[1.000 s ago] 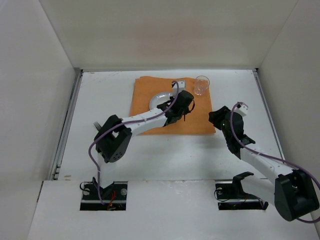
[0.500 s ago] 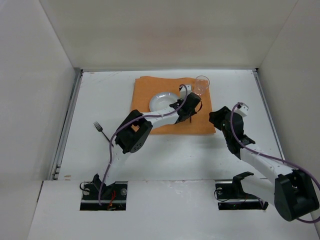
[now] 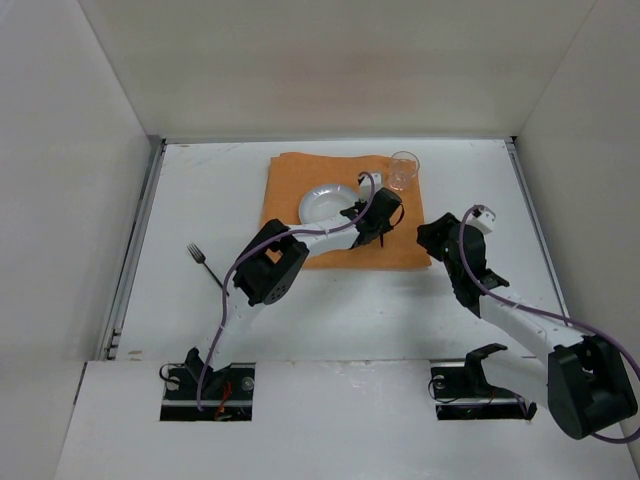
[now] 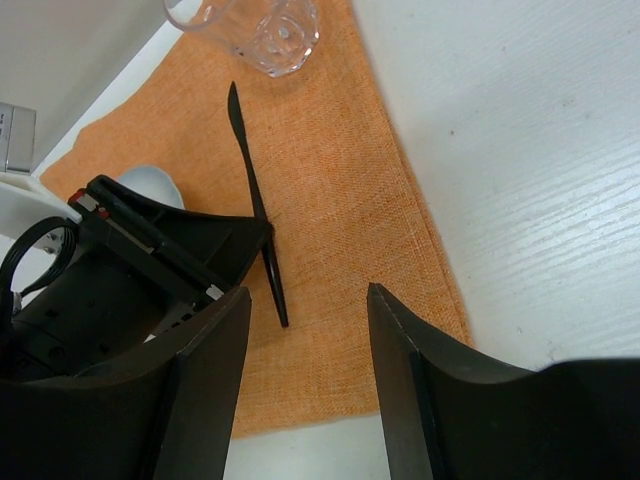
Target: Set the dinner table for one person
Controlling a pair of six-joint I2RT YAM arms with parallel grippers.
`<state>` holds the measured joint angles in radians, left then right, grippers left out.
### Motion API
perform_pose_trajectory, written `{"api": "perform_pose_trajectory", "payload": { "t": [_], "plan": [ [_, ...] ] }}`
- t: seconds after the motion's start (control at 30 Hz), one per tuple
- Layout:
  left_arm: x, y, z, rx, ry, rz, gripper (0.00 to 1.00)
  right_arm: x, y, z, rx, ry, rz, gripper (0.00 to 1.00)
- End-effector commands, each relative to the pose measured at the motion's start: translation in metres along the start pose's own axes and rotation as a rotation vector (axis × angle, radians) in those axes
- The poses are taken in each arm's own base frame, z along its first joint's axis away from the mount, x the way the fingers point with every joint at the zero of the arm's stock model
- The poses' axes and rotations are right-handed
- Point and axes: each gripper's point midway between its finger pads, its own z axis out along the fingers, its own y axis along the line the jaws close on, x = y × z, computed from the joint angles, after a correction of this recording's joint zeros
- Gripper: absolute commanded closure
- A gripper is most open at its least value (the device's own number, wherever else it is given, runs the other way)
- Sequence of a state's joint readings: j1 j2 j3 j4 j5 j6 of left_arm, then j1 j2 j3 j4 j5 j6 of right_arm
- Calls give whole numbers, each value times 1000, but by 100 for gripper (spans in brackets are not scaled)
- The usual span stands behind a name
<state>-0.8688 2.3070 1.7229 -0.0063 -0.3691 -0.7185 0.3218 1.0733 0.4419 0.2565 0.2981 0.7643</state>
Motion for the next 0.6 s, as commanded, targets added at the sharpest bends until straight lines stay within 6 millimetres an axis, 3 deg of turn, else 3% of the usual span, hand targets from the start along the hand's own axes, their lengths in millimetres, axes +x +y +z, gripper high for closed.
{"api": "perform_pose_trajectory", "payload": {
  "t": [0.0, 0.17, 0.33, 0.43, 0.5, 0.57],
  "plan": [
    [-20, -15, -7, 44, -32, -34, 83, -16, 14, 1, -45, -57, 24, 43],
    [-45, -30, -36, 96, -77, -47, 72, -14, 13, 1, -45, -51, 26, 43],
    [-103, -47, -99, 190, -187, -49, 67, -12, 13, 4, -48, -45, 28, 43],
    [-127, -28, -134, 214, -253, -77, 64, -11, 13, 5, -43, -45, 20, 45],
    [-132, 1, -148, 195, -278, -100, 64, -8, 15, 6, -55, -33, 21, 55],
    [-130, 43, -162, 143, -308, -123, 64, -6, 23, 6, -87, -21, 19, 73]
  ]
}}
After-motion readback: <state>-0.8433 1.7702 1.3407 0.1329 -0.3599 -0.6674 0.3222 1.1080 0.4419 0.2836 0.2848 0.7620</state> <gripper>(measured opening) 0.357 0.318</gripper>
